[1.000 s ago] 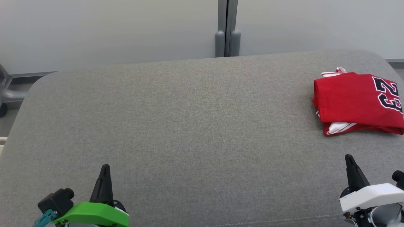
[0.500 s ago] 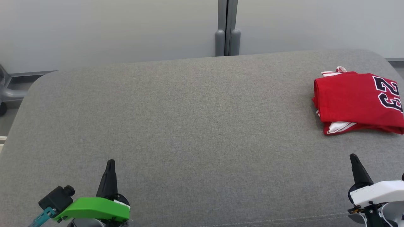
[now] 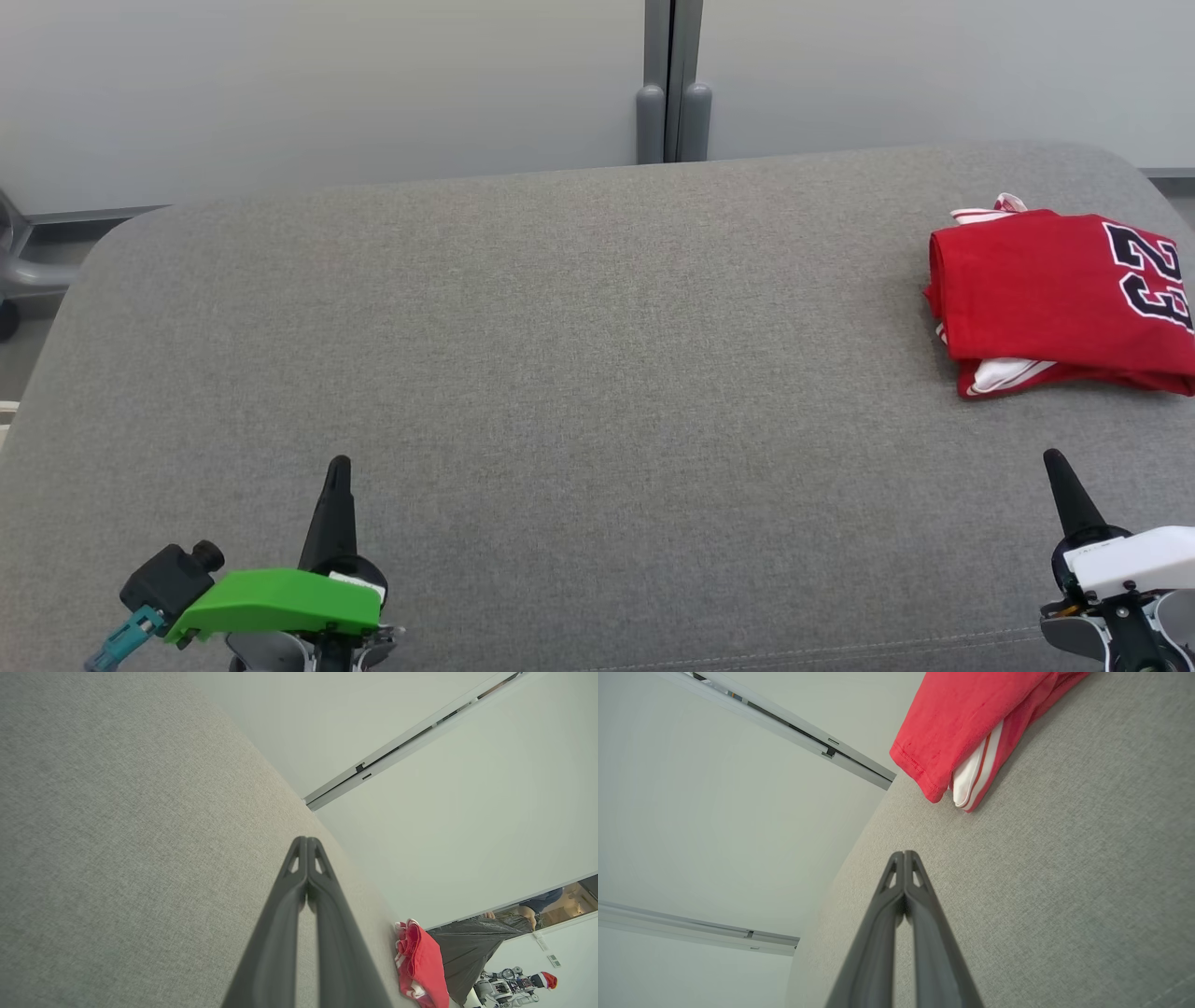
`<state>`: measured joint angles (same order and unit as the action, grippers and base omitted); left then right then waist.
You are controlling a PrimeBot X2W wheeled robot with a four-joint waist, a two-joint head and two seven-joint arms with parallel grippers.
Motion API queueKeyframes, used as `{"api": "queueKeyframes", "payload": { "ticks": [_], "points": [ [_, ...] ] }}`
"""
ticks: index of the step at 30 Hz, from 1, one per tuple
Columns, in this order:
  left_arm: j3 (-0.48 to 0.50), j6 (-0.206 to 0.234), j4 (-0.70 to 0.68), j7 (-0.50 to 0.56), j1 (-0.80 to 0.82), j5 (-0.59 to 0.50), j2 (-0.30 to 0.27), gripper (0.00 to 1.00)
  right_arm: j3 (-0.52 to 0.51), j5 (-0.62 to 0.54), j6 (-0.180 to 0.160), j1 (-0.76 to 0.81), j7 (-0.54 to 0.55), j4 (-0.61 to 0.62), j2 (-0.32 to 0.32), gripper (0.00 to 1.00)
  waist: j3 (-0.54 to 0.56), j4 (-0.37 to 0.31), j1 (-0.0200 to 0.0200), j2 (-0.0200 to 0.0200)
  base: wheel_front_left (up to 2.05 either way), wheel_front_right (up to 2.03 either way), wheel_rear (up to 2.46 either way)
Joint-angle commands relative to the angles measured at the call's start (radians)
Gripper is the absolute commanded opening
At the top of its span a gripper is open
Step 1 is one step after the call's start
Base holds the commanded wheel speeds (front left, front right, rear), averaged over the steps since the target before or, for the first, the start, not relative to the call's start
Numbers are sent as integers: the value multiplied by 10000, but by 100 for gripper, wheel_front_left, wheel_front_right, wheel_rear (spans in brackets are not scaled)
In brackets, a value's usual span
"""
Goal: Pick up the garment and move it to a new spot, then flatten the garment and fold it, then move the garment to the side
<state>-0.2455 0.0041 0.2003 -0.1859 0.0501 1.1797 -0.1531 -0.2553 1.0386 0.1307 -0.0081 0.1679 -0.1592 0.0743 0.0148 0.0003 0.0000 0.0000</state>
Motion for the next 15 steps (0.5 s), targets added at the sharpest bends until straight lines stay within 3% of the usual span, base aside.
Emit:
{"api": "queueKeyframes", "payload": {
  "ticks": [1,15],
  "points": [
    [75,-88,-41,14,251,191,5,0,-101,264,4,-268,97,23,83,0,-3,0,0,0,0,0,0],
    [140,-437,135,65,463,1398,285,0,-468,1725,4,-514,593,-304,113,0,-40,-1,0,0,0,0,0]
  ]
}}
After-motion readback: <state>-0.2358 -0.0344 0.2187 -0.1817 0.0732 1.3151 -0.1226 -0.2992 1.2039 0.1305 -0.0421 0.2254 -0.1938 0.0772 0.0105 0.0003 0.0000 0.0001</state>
